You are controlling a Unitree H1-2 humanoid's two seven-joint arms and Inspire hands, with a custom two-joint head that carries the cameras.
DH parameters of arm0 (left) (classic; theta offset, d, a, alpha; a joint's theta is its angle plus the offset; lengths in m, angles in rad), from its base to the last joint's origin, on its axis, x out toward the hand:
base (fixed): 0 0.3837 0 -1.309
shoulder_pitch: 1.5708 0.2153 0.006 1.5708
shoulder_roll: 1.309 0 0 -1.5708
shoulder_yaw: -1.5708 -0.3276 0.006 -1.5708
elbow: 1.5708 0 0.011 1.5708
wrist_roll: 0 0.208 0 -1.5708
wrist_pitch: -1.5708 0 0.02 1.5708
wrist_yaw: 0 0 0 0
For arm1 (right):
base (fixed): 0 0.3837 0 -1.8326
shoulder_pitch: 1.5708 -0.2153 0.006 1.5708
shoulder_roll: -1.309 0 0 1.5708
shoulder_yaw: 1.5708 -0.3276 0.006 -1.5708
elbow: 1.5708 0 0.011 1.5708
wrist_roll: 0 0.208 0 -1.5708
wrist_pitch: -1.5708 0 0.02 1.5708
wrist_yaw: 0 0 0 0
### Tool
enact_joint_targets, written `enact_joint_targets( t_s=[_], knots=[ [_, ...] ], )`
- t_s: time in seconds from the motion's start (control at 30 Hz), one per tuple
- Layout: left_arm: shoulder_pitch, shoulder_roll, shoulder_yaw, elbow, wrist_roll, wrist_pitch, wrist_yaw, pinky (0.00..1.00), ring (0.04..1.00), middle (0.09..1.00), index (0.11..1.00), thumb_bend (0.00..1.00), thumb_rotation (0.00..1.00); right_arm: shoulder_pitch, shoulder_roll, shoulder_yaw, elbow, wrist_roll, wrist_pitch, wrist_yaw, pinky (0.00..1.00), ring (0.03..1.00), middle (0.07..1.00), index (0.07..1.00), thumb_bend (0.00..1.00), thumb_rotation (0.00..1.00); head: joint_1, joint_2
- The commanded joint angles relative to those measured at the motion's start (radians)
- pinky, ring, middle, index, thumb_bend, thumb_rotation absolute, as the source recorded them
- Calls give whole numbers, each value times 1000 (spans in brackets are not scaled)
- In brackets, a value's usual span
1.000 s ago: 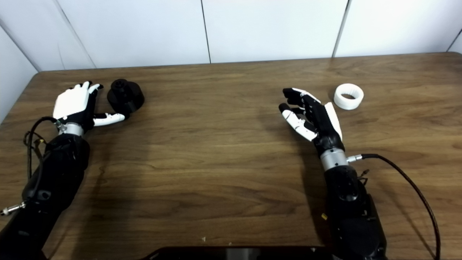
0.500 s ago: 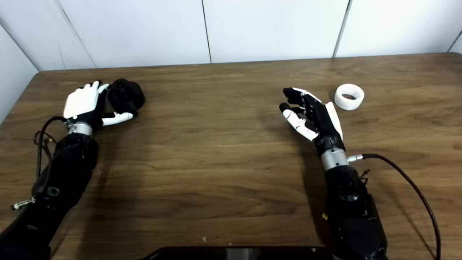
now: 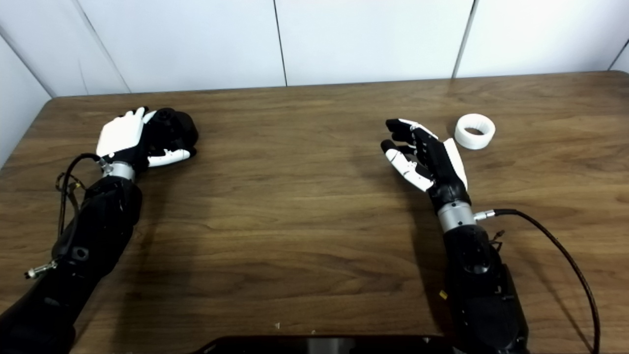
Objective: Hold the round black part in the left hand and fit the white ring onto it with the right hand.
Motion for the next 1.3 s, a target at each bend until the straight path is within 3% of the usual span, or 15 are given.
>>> enact_joint_targets(
  t_s=[0.0, 0.8, 1.07, 1.27],
  knots=[
    [-58, 23, 3, -5, 1, -3, 36, 1000, 1000, 1000, 896, 1000, 701, -31, -3, -6, -36, 6, -49, -1, 736, 799, 794, 754, 507, 517, 1, 1],
    [-92, 0, 6, 95, -24, 46, 130, 1000, 1000, 1000, 867, 962, 618, -14, -4, -25, -77, 29, 3, 9, 766, 799, 806, 741, 482, 490, -2, 6],
    [-92, -4, 7, 109, -45, 44, 163, 1000, 1000, 1000, 821, 942, 565, -16, -9, -26, -78, 26, 0, 10, 777, 796, 802, 738, 478, 498, -4, 10],
    [-90, -9, 6, 112, -45, 68, 165, 1000, 1000, 1000, 780, 960, 579, -18, -12, -30, -82, 33, 4, 14, 771, 781, 800, 730, 485, 485, -6, 13]
  ],
)
